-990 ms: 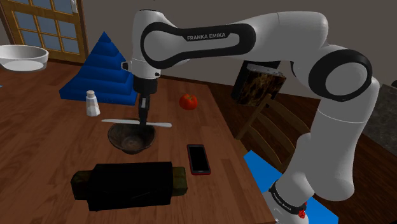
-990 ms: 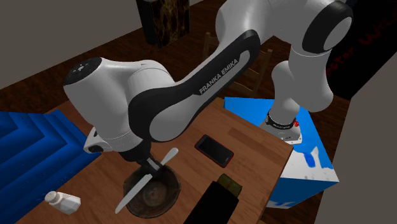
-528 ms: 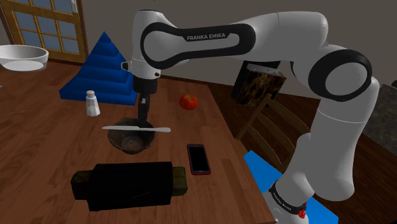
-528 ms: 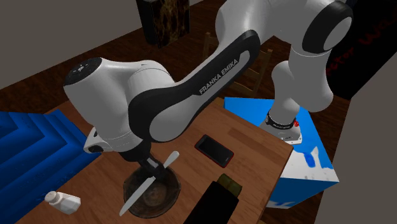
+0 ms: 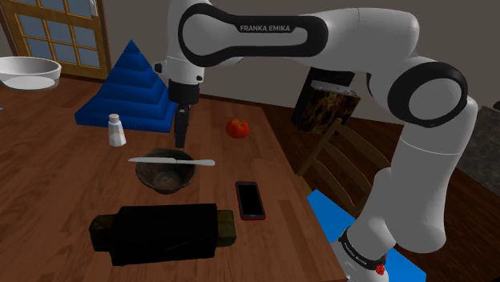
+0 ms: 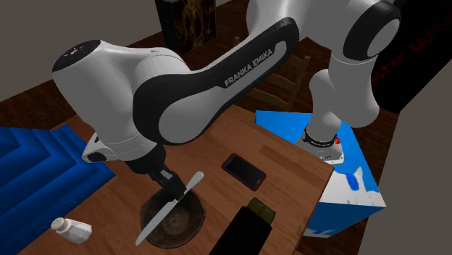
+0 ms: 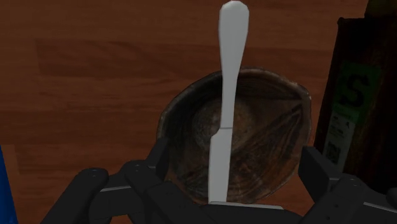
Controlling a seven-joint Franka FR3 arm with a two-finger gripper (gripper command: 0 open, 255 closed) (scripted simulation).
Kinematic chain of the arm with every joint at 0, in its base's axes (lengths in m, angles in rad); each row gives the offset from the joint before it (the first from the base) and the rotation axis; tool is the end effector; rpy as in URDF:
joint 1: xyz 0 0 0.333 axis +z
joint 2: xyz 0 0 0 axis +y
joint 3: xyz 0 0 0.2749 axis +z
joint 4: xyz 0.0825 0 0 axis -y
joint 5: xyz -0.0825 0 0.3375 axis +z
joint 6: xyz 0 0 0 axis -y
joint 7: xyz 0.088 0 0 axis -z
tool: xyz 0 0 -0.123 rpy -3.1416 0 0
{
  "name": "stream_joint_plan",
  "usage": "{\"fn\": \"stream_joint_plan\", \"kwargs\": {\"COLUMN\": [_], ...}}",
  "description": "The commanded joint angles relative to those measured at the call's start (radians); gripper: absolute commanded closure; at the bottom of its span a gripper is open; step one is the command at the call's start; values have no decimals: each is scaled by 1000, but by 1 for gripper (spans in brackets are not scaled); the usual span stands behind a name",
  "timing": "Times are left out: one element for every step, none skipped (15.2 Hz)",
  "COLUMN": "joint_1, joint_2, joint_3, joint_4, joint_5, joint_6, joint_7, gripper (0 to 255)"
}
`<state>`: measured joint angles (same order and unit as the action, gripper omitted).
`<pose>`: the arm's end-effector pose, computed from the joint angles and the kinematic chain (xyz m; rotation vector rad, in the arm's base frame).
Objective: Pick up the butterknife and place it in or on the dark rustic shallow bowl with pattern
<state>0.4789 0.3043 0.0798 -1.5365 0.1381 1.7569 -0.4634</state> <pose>0.4916 0.3190 0.4319 -2.6272 -1.4152 0.1353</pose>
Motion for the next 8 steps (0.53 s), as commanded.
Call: {"fn": "stream_joint_plan", "kwargs": {"joint_1": [-1, -1, -1, -1, -1, -1, -1, -1], "joint_2": [1, 1, 1, 1, 1, 1, 1, 1], "joint_3": [0, 0, 0, 0, 0, 0, 0, 0], "joint_4": [34, 34, 34, 34, 34, 34, 34, 34], "joint_5": [-1, -1, -1, -1, -1, -1, -1, -1], "joint_6": [-34, -34, -34, -34, -34, -34, -34, -34], "joint_7": [3, 3, 3, 3, 3, 3, 3, 3], "gripper": [0, 0, 0, 0, 0, 0, 0, 0]}}
